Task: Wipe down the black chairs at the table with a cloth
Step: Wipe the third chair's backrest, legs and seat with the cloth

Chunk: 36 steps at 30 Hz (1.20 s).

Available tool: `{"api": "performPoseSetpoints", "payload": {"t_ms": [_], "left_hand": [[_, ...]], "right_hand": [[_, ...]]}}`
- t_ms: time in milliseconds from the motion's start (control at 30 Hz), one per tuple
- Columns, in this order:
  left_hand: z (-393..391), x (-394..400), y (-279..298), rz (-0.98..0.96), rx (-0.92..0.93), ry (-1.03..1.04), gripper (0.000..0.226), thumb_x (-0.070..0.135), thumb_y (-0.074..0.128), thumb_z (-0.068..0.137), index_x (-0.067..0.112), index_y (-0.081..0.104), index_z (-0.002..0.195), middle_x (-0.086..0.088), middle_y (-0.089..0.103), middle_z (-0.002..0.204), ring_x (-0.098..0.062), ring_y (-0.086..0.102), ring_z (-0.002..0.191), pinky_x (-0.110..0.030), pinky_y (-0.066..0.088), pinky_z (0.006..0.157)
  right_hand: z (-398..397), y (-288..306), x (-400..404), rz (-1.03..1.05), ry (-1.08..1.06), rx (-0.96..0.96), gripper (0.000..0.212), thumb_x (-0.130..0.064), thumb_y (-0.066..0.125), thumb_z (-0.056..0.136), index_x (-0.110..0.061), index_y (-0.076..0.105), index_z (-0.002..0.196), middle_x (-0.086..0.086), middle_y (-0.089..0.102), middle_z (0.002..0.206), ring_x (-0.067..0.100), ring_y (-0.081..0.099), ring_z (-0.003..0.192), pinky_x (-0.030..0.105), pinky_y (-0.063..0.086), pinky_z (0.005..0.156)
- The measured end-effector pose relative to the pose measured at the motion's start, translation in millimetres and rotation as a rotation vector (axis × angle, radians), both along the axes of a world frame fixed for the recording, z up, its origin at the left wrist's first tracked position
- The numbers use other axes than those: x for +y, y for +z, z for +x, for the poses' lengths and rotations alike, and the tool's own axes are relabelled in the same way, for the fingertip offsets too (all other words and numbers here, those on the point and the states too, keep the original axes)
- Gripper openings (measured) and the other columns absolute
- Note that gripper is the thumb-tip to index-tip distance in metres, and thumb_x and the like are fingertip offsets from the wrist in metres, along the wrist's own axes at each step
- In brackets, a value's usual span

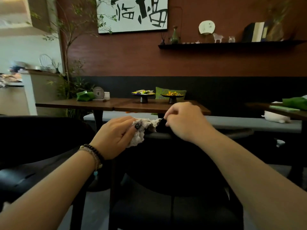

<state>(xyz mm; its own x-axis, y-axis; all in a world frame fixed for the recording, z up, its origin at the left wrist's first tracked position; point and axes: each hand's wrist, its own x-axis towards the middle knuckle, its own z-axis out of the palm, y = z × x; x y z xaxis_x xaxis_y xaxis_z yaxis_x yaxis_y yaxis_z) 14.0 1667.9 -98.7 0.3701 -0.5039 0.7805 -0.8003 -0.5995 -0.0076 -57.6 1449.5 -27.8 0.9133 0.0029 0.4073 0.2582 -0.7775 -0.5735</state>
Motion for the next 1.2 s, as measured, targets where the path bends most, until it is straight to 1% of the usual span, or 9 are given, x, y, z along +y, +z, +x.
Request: {"api": "performPoseSetpoints", "payload": {"t_ms": [133, 300, 500, 667, 800, 867, 967, 1033, 1200], "left_hand": [[27, 24, -11, -0.188, 0.093, 0.014, 0.051, 0.041, 0.03, 0.101, 0.006, 0.065, 0.115, -0.002, 0.064, 0.116, -0.019, 0.06, 0.109, -0.042, 0.048, 0.093], [53, 24, -18, -0.453, 0.188, -0.023, 0.042, 0.034, 0.035, 0.099, 0.007, 0.064, 0.085, -0.001, 0.062, 0.085, -0.019, 0.059, 0.081, -0.041, 0.049, 0.075], [69, 28, -32, -0.698, 0.1, 0.026, 0.034, 0.035, 0.039, 0.097, 0.021, 0.06, 0.075, 0.009, 0.061, 0.077, 0.003, 0.057, 0.072, -0.015, 0.043, 0.067], [101, 47, -75, -0.958, 0.586, 0.296, 0.035, 0.026, 0.043, 0.101, 0.005, 0.066, 0.087, -0.017, 0.066, 0.088, -0.031, 0.061, 0.087, -0.036, 0.046, 0.076], [107, 26, -74, -1.239, 0.905, 0.036, 0.036, 0.022, 0.038, 0.103, 0.001, 0.054, 0.128, -0.023, 0.059, 0.124, -0.038, 0.056, 0.114, -0.048, 0.044, 0.101], [106, 22, -64, -1.436, 0.91, -0.061, 0.04, 0.036, 0.043, 0.101, 0.007, 0.06, 0.121, -0.019, 0.063, 0.114, -0.033, 0.059, 0.106, -0.045, 0.047, 0.095], [107, 22, -69, -1.399, 0.65, 0.141, 0.04, 0.026, 0.04, 0.102, -0.003, 0.058, 0.123, -0.024, 0.061, 0.121, -0.036, 0.056, 0.113, -0.038, 0.045, 0.096], [96, 10, -80, -1.403, 0.479, 0.102, 0.037, 0.022, 0.043, 0.102, 0.0, 0.057, 0.128, -0.012, 0.06, 0.124, -0.022, 0.055, 0.114, -0.02, 0.044, 0.091], [87, -7, -132, -1.293, 0.532, 0.26, 0.037, 0.033, 0.042, 0.1, 0.011, 0.06, 0.124, 0.0, 0.06, 0.117, -0.019, 0.055, 0.115, -0.021, 0.034, 0.088]], "right_hand": [[-8, -7, 48, -0.436, 0.049, 0.018, 0.014, -0.029, 0.05, 0.088, -0.019, 0.059, 0.084, 0.001, 0.059, 0.084, 0.022, 0.057, 0.08, 0.035, 0.049, 0.07], [-8, -31, 47, -0.498, 0.019, -0.269, 0.026, -0.044, 0.041, 0.097, -0.025, 0.059, 0.091, -0.007, 0.055, 0.081, 0.011, 0.055, 0.073, 0.029, 0.048, 0.062], [-1, -40, 45, -0.511, 0.047, -0.339, 0.028, -0.048, 0.04, 0.096, -0.027, 0.058, 0.09, -0.009, 0.05, 0.078, 0.007, 0.051, 0.069, 0.026, 0.043, 0.056], [-2, -49, 48, -0.538, 0.026, -0.467, 0.026, -0.048, 0.039, 0.095, -0.027, 0.048, 0.084, -0.009, 0.046, 0.072, 0.006, 0.046, 0.062, 0.026, 0.04, 0.052], [1, -54, 53, -0.601, -0.063, -0.606, 0.025, -0.048, 0.038, 0.093, -0.026, 0.044, 0.083, -0.009, 0.042, 0.068, 0.009, 0.038, 0.054, 0.022, 0.021, 0.045], [2, -55, 54, -0.631, -0.123, -0.639, 0.029, -0.048, 0.038, 0.092, -0.024, 0.054, 0.089, -0.008, 0.044, 0.069, 0.012, 0.037, 0.054, 0.021, 0.015, 0.044], [3, -57, 54, -0.667, -0.163, -0.638, 0.038, -0.048, 0.037, 0.09, -0.02, 0.062, 0.101, -0.006, 0.054, 0.074, 0.013, 0.038, 0.056, 0.02, 0.013, 0.045], [3, -57, 54, -0.674, -0.181, -0.626, 0.034, -0.048, 0.036, 0.089, -0.022, 0.058, 0.092, -0.006, 0.053, 0.073, 0.013, 0.038, 0.055, 0.02, 0.013, 0.044], [4, -54, 57, -0.685, -0.183, -0.634, 0.026, -0.049, 0.037, 0.092, -0.025, 0.036, 0.084, -0.008, 0.044, 0.072, 0.013, 0.041, 0.056, 0.02, 0.019, 0.045]]}}
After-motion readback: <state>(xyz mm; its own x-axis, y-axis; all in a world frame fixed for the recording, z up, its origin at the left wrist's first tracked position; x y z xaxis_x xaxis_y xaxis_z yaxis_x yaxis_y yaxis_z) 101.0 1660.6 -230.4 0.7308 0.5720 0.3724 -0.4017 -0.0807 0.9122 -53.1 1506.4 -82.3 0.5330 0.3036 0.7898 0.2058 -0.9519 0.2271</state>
